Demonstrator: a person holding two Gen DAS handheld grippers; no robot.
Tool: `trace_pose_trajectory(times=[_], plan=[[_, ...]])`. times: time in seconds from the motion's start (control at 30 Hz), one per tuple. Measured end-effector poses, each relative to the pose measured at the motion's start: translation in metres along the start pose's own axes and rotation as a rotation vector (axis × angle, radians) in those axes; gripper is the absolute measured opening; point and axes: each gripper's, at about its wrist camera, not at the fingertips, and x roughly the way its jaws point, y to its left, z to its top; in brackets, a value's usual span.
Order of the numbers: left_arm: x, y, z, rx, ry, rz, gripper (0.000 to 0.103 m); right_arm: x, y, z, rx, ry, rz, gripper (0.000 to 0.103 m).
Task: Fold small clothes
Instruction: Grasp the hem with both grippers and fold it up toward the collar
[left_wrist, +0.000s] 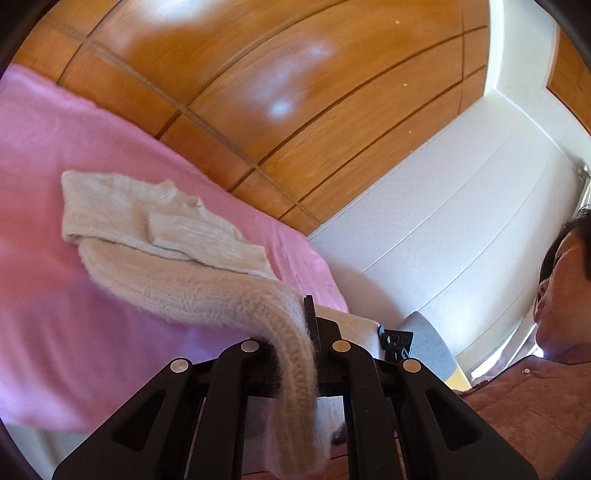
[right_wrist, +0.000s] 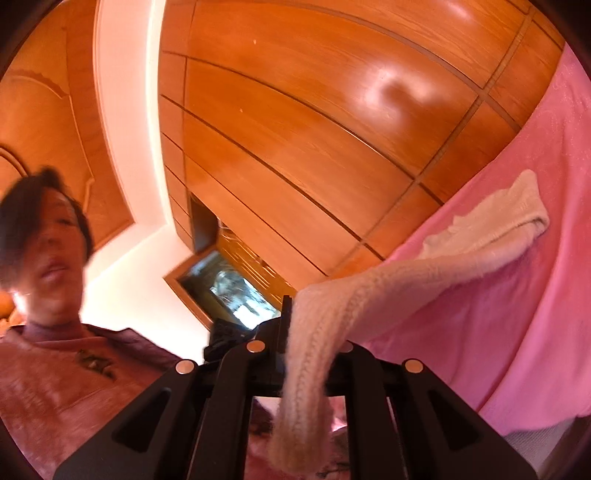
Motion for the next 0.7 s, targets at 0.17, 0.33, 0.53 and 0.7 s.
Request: trace_pose_trajectory(times=[0.17,0.33,0.53,0.7], plan=[[0.012,0.028,0.003,-0.088,-0.008,0.008,0.007,0.004,-0.024,0.013,0.104,-0.043,-0.021,0.007],[0.034,0.065,0.025,-0.186,-0.028,0.054,0.007,0.033,-0.054,0.045,0.146,-0.032,-0.058,0.007],[0.053,0.114,0.052,-0.31,-0.064,0.121,0.007,0.065,-0.09,0.083,0.172,-0.018,-0.114,0.007],[0.07,0.13,0.067,-0.307,-0.054,0.148,0.007,0.083,-0.125,0.099,0.239,-0.023,-0.137,0.008]])
